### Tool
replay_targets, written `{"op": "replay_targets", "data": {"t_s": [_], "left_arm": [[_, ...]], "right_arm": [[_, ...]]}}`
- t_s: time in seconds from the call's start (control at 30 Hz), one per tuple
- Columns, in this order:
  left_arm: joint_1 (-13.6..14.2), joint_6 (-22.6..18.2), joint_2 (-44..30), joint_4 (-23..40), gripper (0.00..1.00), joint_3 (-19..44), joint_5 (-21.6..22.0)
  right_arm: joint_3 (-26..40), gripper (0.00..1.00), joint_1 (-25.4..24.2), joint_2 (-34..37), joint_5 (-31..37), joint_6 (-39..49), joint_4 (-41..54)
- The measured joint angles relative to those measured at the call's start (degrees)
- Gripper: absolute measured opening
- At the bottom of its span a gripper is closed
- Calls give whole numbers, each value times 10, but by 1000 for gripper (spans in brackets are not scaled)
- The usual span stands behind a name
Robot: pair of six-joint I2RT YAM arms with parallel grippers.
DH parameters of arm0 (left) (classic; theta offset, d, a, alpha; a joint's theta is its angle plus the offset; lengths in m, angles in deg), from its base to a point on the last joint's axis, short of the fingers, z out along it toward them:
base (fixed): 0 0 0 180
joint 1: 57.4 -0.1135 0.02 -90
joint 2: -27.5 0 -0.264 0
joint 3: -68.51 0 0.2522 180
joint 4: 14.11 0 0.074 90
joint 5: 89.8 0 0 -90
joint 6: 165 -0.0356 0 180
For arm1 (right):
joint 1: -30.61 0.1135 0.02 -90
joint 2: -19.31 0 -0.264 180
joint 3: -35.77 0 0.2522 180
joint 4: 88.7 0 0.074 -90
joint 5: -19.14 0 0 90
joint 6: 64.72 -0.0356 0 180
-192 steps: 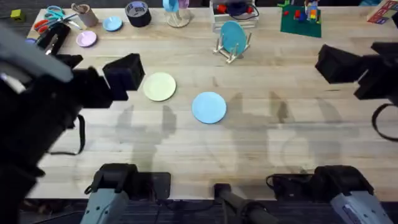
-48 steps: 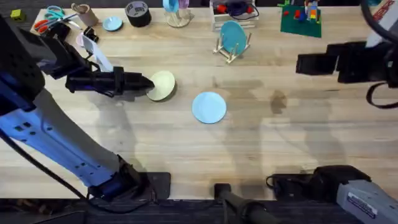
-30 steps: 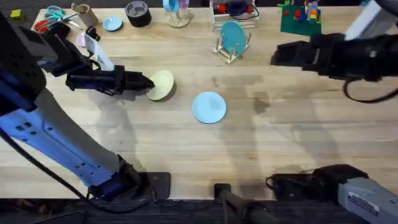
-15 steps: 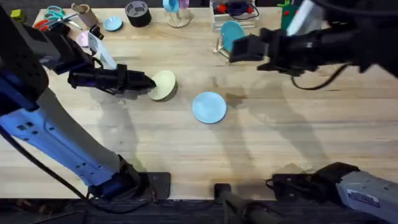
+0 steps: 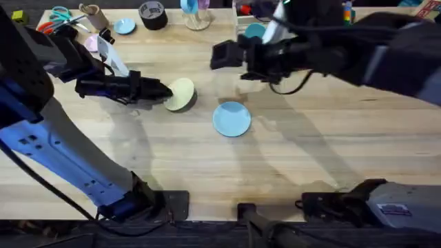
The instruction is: Pick up the plates from the table one by one and place each into a slot on the dish rack.
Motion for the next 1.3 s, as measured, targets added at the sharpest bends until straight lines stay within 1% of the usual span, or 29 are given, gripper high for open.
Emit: {"op": "replay_targets", "data": {"t_s": [0.4,0.43,0.5,0.77,0.93,1.23,1.3], "left_arm": [[0,2,0,0,39,0,0],[0,2,0,0,39,0,0],[0,2,0,0,40,0,0],[0,2,0,0,40,0,0],[0,2,0,0,40,0,0],[0,3,0,0,40,0,0],[0,3,0,0,40,0,0]], "right_arm": [[0,994,52,122,-17,-51,-159],[0,994,65,151,-17,-68,-199],[0,993,80,182,-17,-94,-234],[0,994,102,231,-17,-151,-299],[1,993,113,253,-16,-173,-333],[9,993,143,262,16,-184,-341],[9,963,145,262,19,-185,-341]]}}
